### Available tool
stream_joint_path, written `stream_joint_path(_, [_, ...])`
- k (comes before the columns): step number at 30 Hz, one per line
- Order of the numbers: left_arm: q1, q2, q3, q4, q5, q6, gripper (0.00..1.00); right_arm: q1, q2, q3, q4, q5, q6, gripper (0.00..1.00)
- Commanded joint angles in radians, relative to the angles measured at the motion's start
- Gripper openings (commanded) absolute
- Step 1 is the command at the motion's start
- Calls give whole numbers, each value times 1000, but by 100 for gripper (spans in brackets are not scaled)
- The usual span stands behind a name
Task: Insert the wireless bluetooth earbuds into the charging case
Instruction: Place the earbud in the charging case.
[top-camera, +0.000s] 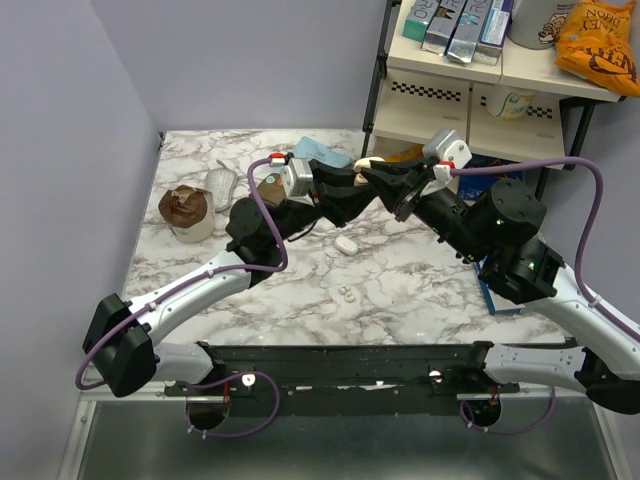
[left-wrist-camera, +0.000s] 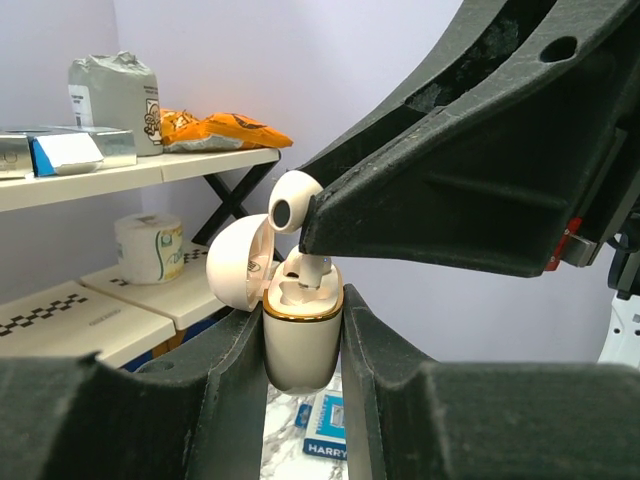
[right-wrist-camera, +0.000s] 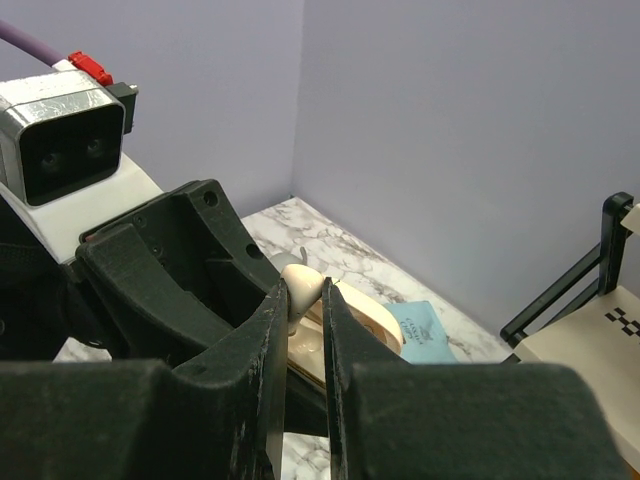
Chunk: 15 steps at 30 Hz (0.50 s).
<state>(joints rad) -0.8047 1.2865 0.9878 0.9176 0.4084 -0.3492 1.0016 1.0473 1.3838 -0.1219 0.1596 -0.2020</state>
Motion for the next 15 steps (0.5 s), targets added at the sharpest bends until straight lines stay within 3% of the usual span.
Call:
stream_joint_path(1, [7, 8, 31, 3, -6, -17, 0, 5, 7, 0, -16, -11, -2, 1])
stream_joint_path(15, [10, -1, 25, 17, 3, -25, 0, 6, 19, -9, -13, 9, -5, 1])
